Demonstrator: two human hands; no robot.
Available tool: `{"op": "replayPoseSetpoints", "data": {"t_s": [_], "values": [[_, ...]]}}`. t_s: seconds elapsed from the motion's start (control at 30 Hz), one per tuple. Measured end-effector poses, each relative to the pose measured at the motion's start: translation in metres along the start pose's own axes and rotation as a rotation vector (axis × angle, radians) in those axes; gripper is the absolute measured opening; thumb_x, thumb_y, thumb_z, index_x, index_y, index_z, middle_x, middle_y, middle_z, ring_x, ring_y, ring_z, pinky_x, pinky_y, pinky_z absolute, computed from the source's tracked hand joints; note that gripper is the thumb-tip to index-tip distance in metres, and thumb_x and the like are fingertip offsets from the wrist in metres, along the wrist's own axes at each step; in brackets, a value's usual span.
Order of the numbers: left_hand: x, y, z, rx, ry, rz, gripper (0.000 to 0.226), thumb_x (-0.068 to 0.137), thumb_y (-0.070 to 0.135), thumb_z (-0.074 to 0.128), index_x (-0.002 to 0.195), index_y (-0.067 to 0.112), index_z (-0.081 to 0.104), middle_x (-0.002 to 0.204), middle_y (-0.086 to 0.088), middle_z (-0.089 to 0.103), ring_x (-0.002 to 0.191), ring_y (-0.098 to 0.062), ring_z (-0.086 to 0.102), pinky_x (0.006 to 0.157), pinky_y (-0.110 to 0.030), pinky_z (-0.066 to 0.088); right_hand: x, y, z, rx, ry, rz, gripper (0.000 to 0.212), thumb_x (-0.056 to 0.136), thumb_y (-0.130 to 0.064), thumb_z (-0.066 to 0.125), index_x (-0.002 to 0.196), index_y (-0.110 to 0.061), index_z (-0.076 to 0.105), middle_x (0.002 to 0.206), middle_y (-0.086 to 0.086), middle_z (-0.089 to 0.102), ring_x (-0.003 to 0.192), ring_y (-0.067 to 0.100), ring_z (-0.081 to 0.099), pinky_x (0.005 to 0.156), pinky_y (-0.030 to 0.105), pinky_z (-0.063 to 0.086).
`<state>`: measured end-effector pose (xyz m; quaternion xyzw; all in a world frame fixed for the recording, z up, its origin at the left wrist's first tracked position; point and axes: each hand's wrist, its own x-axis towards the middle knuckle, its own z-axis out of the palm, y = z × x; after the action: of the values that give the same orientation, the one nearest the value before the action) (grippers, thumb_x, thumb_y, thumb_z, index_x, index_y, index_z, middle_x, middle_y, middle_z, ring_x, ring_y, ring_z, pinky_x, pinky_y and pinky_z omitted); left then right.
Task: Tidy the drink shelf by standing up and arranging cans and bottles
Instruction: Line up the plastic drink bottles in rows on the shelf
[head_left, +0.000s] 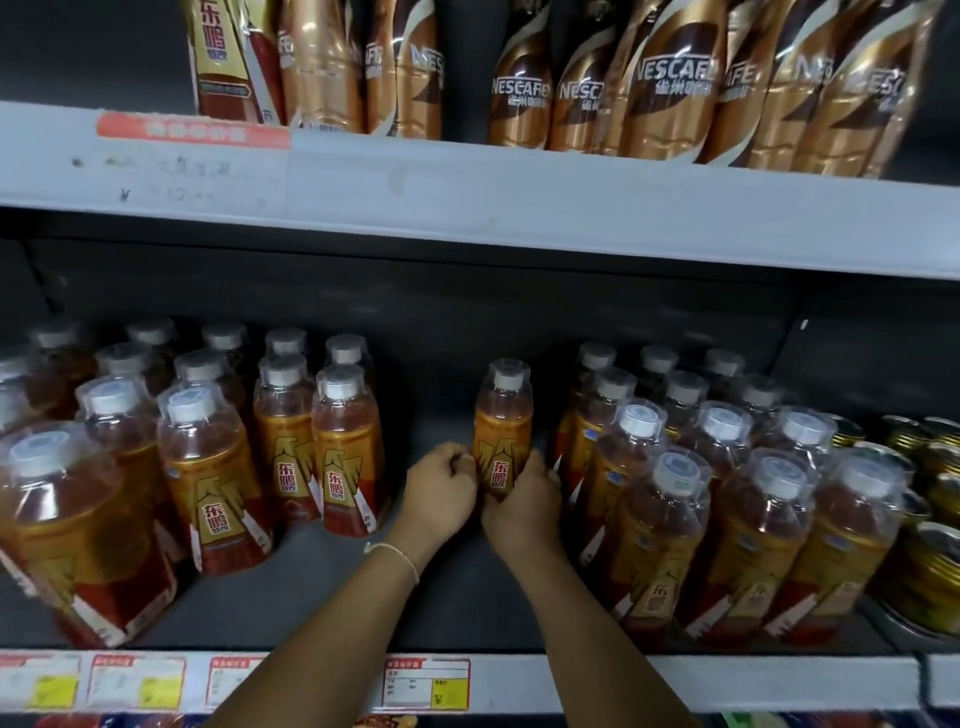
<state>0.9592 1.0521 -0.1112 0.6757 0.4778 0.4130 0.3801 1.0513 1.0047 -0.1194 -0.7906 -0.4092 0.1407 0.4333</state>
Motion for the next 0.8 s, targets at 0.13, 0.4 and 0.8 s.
{"op": "replayPoseSetpoints", "data": {"t_s": [0.13,0.4,0.8], "values": [[0.014,-0.004,0.008,-0.056,-0.035,0.016,0.025,0.097,0.011,0.049,0.087,0.018,0.071,0.083,0.006,0.070,0.081,-0.009,0.064,0.070,-0.015,0.046,0.007,-0.001,0.004,0.003,0.031,0.006,0.066,0.089,-0.020,0.069,0.146,-0.005,0.039,0.138,0.017,0.048,0.127,0.032,0.051,0.108,0.043,0.044],[0.020,-0.015,0.012,-0.302,-0.140,0.037,0.038,0.099,0.003,0.045,0.096,0.027,0.074,0.098,0.004,0.075,0.098,-0.012,0.068,0.096,-0.034,0.052,0.011,0.006,0.011,0.087,-0.007,0.012,0.066,0.087,-0.004,0.057,0.150,-0.009,0.037,0.143,0.013,0.046,0.129,0.027,0.052,0.109,0.042,0.046],[0.027,-0.026,0.020,-0.435,-0.318,-0.056,0.034,0.104,0.016,0.043,0.136,0.011,0.055,0.131,-0.006,0.062,0.123,-0.013,0.057,0.113,-0.036,0.037,0.011,0.013,0.017,0.225,-0.082,-0.011,0.082,0.084,-0.010,0.065,0.156,-0.019,0.028,0.154,0.005,0.041,0.142,0.019,0.040,0.116,0.040,0.040]]}}
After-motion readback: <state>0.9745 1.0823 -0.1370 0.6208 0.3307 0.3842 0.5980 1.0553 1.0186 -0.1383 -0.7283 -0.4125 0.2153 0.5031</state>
